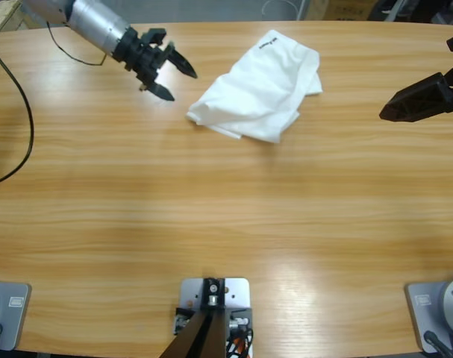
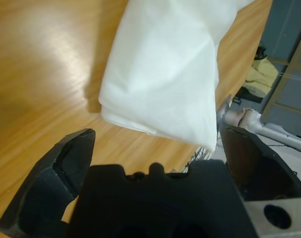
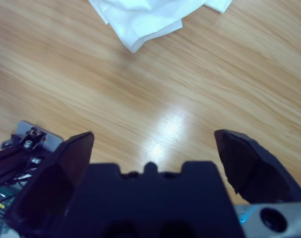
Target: Fold clothes
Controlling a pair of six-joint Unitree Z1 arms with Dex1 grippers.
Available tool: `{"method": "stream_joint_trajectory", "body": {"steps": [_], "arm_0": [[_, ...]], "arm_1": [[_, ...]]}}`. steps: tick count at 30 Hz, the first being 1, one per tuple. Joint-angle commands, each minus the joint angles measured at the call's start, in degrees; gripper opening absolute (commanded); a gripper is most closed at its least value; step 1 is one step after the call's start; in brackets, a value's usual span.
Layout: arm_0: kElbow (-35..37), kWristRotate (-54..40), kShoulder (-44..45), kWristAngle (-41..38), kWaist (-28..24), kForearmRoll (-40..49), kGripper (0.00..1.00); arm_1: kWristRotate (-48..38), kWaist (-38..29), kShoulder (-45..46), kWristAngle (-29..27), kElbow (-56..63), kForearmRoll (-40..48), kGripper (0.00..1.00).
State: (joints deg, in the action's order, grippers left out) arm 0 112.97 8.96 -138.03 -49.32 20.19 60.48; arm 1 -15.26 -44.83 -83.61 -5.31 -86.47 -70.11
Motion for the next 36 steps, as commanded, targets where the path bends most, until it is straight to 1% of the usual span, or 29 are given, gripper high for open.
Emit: {"method": "stream_joint_trajectory", "body": {"steps": [1, 3, 7, 9, 11, 12, 14, 23, 26, 28, 36], "arm_0": [[4.21, -1.04, -5.52, 0.80, 4.09, 6.19, 0.991], [4.63, -0.59, -5.15, 6.55, 5.28, 7.33, 0.989], [7.44, 0.94, -6.08, 13.02, 5.72, 10.29, 0.982], [8.62, 1.15, -6.52, 14.69, 6.00, 10.90, 0.970], [10.36, 1.03, -7.24, 15.69, 6.26, 11.62, 0.928], [11.57, 0.98, -7.80, 16.04, 6.26, 12.50, 0.900], [15.54, 0.94, -9.52, 16.94, 6.35, 15.51, 0.895], [31.56, 0.45, -16.45, 17.01, 8.29, 27.39, 0.899], [35.32, 0.36, -18.16, 16.55, 8.53, 30.13, 0.899], [36.95, 0.36, -18.88, 16.06, 9.04, 31.45, 0.899], [37.83, 1.68, -19.65, 12.10, 10.71, 33.12, 0.904]], "arm_1": [[-0.88, 0.35, 1.47, -0.67, 0.02, -1.63, 1.000], [-0.92, 0.35, 1.73, -0.67, -0.03, -1.91, 1.000], [-0.93, 0.35, 2.47, -0.79, -0.28, -2.79, 1.000], [-0.93, 0.35, 2.82, -0.84, -0.19, -3.12, 1.000], [-0.92, 0.35, 2.96, -0.93, -0.10, -3.44, 1.000], [-0.92, 0.35, 3.10, -1.04, -0.10, -3.58, 1.000], [-0.92, 0.35, 3.32, -1.11, -0.12, -3.81, 1.000], [-1.00, 0.37, 4.02, -1.37, 0.07, -4.07, 1.000], [-1.00, 0.71, 4.41, -1.37, 0.25, -4.07, 1.000], [-1.00, 0.81, 4.53, -1.46, 0.34, -4.07, 1.000], [-1.32, 0.97, 6.13, -1.72, 1.34, -4.07, 1.000]]}}
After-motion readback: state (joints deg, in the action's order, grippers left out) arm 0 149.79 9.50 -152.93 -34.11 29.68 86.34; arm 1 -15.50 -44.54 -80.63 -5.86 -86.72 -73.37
